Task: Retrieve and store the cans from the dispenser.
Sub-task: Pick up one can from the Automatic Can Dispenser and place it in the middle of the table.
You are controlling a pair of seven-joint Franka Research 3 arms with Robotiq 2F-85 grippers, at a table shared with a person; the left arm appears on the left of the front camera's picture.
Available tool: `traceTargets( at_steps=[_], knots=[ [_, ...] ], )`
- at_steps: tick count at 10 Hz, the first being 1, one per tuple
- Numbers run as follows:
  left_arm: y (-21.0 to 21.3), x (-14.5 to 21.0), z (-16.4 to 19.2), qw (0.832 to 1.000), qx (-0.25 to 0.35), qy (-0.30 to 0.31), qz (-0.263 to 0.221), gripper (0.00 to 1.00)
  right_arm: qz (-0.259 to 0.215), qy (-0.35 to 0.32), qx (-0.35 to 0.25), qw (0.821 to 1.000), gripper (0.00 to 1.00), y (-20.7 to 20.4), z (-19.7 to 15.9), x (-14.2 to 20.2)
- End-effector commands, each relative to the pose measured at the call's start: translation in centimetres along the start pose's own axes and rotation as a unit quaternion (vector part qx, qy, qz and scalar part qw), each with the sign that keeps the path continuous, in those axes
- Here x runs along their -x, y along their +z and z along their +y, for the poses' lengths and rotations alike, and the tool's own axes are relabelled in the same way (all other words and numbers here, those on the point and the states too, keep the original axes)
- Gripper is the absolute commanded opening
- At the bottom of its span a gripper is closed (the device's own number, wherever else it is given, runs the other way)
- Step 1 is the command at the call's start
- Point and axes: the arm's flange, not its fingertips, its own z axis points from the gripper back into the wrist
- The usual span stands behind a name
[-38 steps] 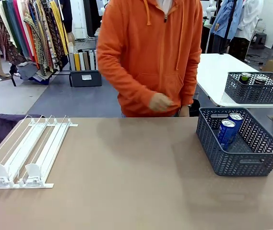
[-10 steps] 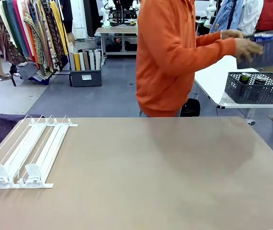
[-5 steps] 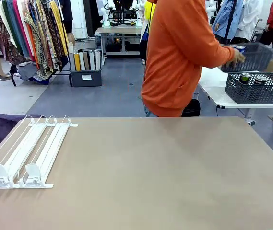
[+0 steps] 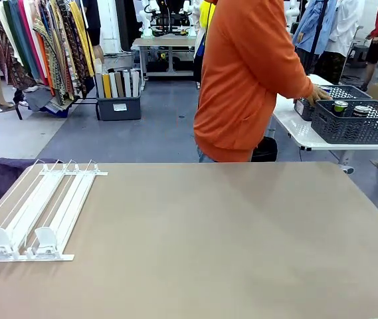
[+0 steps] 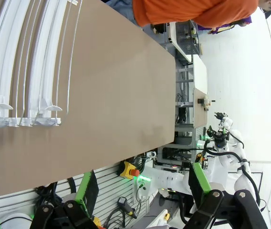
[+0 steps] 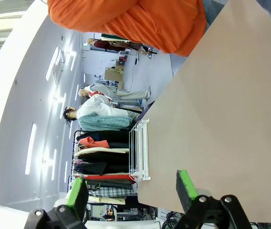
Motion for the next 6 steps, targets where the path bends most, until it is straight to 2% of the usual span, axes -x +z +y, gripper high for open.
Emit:
traceTargets(
  at_steps=[1, 6],
  knots=[
    [0.05, -0.14, 0.03, 1.000, 0.011, -0.009, -0.001, 1.00, 0.001, 0.005, -0.004, 1.000, 1.00, 0.15, 0.21, -0.03],
    [0.05, -0.14, 0.03, 1.000, 0.011, -0.009, -0.001, 1.00, 0.001, 0.005, -0.004, 1.000, 1.00, 0.15, 0.21, -0.03]
  ],
)
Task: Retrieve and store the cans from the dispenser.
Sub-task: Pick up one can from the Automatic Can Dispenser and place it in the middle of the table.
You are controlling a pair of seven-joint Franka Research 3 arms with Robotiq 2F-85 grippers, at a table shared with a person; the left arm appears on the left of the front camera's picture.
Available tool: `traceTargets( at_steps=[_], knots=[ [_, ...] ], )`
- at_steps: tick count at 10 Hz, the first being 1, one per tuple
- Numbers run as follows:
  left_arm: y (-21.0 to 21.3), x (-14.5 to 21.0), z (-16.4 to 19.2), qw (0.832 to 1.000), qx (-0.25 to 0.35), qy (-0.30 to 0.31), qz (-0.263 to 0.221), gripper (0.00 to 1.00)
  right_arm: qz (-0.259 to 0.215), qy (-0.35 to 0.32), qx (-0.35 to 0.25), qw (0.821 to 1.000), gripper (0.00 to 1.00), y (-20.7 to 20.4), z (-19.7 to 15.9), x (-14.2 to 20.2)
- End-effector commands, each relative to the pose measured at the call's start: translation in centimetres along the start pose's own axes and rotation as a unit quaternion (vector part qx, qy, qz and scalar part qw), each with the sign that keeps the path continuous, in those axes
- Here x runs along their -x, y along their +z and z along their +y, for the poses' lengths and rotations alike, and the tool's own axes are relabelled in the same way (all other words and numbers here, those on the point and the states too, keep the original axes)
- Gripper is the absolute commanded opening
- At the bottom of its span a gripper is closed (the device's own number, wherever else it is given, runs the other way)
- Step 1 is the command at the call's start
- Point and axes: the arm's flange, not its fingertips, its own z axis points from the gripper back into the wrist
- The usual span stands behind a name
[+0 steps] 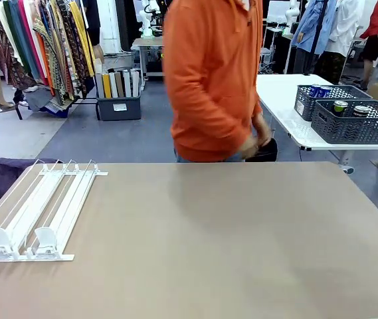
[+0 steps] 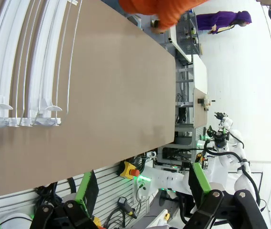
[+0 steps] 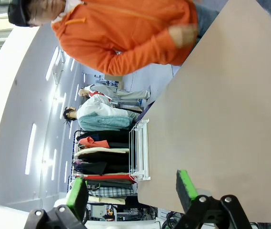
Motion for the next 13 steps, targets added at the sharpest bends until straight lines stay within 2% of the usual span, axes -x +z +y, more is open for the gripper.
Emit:
traceTargets(
  at_steps=[1, 13],
  knots=[
    [0.05, -0.14, 0.03, 1.000, 0.011, -0.009, -0.001, 1.00, 0.001, 0.005, -0.004, 1.000, 1.00, 0.15, 0.21, -0.03],
    [0.05, -0.14, 0.03, 1.000, 0.011, -0.009, -0.001, 1.00, 0.001, 0.005, -0.004, 1.000, 1.00, 0.15, 0.21, -0.03]
  ],
)
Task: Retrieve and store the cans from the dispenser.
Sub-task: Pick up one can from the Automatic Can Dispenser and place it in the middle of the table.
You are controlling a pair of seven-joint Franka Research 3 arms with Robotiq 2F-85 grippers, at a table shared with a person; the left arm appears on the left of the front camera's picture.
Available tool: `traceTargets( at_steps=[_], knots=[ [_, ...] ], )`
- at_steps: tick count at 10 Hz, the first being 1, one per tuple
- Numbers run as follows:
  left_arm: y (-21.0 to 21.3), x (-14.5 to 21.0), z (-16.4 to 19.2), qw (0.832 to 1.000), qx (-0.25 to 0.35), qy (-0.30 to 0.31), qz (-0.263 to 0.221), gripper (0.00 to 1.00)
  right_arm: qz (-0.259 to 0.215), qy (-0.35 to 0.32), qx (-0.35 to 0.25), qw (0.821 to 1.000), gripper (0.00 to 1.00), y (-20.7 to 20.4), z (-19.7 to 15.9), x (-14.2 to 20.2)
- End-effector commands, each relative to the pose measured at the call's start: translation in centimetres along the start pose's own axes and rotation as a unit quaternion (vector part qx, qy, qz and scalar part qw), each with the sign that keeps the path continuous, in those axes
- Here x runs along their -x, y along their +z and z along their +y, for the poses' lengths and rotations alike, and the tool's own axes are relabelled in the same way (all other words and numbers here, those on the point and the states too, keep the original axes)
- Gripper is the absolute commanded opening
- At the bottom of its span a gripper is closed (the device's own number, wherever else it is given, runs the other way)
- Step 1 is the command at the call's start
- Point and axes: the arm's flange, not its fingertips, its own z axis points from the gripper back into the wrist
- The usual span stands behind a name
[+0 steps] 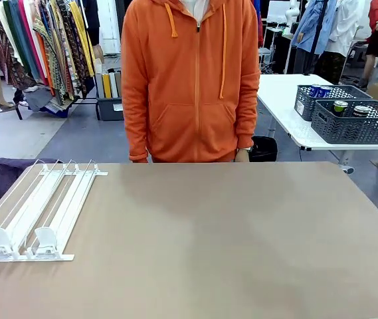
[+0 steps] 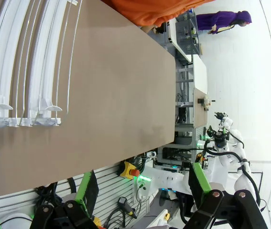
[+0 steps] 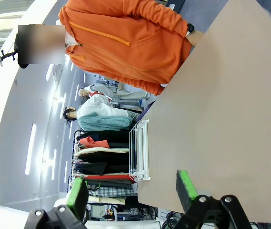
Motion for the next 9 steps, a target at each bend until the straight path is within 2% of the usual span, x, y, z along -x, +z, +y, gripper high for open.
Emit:
traceTargets(
  at_steps=[1, 9],
  knots=[
    [0.05, -0.14, 0.02, 1.000, 0.011, -0.009, -0.001, 1.00, 0.001, 0.005, -0.004, 1.000, 1.00, 0.15, 0.21, -0.03],
    [0.05, -0.14, 0.02, 1.000, 0.011, -0.009, -0.001, 1.00, 0.001, 0.005, -0.004, 1.000, 1.00, 0.15, 0.21, -0.03]
  ],
)
